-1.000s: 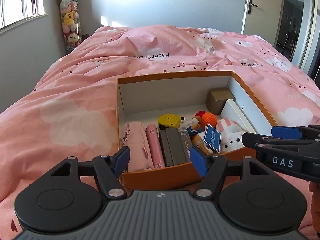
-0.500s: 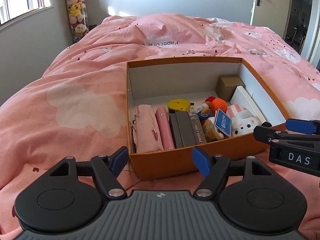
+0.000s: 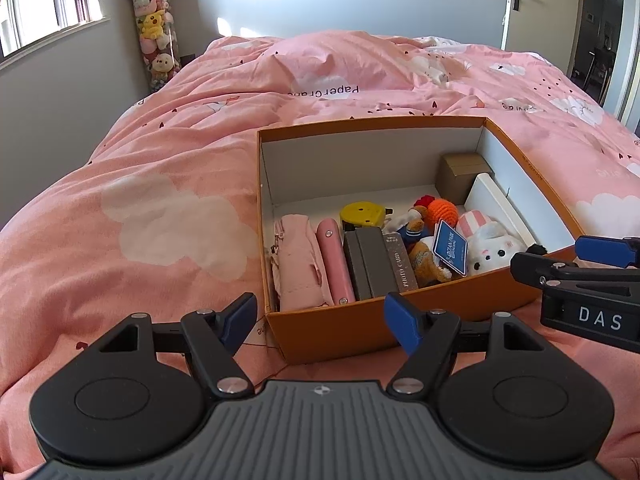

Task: Organize objects

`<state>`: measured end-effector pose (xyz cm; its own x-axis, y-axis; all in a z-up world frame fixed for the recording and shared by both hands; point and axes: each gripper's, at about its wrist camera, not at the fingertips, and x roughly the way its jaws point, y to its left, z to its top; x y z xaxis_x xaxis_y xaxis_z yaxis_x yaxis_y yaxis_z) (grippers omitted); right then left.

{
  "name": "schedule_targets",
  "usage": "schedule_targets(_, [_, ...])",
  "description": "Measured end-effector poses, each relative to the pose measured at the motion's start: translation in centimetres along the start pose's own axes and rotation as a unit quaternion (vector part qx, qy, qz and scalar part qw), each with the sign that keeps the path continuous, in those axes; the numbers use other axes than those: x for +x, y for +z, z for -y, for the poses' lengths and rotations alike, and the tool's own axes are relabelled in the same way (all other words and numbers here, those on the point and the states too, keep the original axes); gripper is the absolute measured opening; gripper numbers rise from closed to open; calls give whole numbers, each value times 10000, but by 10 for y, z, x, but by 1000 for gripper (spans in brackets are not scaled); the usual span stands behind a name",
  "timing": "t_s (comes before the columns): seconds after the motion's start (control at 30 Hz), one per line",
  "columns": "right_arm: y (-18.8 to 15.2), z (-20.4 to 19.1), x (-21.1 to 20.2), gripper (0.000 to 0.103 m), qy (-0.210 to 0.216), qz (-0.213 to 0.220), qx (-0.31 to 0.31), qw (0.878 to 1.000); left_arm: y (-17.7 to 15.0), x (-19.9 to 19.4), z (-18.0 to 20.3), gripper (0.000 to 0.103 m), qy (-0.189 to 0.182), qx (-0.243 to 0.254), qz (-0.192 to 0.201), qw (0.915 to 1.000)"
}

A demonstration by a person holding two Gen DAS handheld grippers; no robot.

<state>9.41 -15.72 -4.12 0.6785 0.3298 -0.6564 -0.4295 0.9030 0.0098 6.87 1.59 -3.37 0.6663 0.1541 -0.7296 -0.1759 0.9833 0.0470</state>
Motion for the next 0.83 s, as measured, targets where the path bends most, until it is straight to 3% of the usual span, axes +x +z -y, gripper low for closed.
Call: schedule_targets(0.83, [3,-2,-2,72,22,9,-98,9999,5,-3,-3,84,58,12,61,10000])
